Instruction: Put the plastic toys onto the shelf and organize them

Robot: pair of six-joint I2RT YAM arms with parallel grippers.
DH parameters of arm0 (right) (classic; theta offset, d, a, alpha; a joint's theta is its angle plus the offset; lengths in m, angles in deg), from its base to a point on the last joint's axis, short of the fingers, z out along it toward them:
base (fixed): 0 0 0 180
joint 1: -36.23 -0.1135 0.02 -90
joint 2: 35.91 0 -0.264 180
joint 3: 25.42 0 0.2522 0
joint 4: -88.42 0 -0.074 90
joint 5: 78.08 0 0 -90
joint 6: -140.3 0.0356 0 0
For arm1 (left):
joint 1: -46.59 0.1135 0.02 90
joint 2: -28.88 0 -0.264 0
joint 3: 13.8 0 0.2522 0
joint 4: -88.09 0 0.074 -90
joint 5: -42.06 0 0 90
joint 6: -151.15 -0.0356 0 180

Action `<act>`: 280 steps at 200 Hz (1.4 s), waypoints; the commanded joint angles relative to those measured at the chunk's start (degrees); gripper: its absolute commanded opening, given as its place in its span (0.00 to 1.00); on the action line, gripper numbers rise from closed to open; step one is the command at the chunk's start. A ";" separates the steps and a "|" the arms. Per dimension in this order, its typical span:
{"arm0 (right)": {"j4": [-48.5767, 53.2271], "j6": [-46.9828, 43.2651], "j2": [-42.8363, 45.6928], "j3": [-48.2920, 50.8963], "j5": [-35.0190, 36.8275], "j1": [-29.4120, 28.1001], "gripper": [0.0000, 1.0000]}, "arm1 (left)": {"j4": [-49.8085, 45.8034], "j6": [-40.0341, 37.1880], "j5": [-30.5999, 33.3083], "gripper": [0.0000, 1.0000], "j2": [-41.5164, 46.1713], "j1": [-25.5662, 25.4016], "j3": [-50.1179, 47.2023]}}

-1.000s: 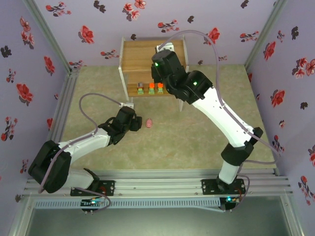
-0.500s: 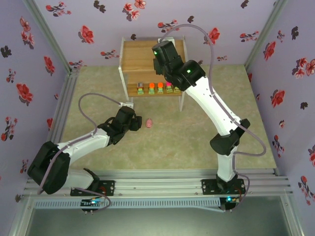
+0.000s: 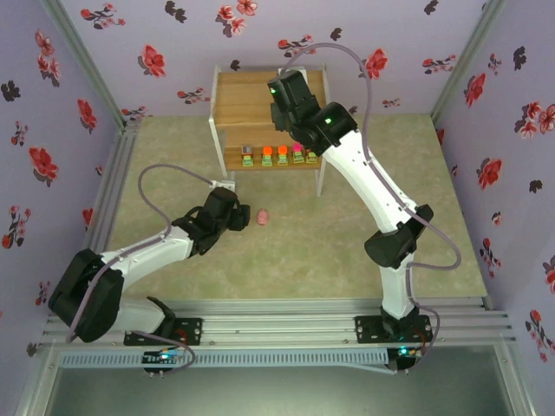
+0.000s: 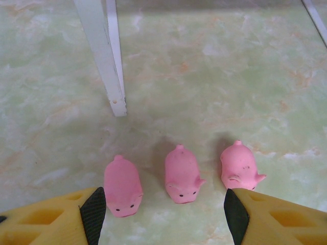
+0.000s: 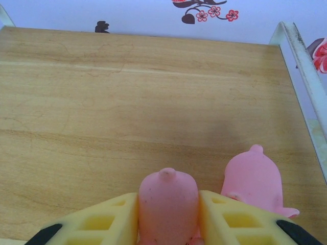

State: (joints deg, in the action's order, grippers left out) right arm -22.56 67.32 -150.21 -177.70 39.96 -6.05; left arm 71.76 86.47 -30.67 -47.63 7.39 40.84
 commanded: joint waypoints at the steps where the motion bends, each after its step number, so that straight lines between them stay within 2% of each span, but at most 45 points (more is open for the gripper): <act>1: 0.55 -0.23 -0.75 -1.90 -0.83 0.72 0.10 | 0.21 -0.06 -0.50 0.67 1.21 0.00 0.74; 157: 1.97 -0.89 -2.95 -5.50 -1.57 1.85 0.20 | 0.20 -0.14 -0.50 0.67 1.31 0.00 0.78; 280: 2.70 -1.72 2.58 -5.15 -0.36 0.30 0.22 | 0.28 -0.10 -0.53 0.67 0.94 0.00 0.78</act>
State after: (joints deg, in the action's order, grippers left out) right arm -20.63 67.14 -151.58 -182.33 38.71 -4.87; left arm 71.76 86.47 -30.64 -47.48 7.39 40.84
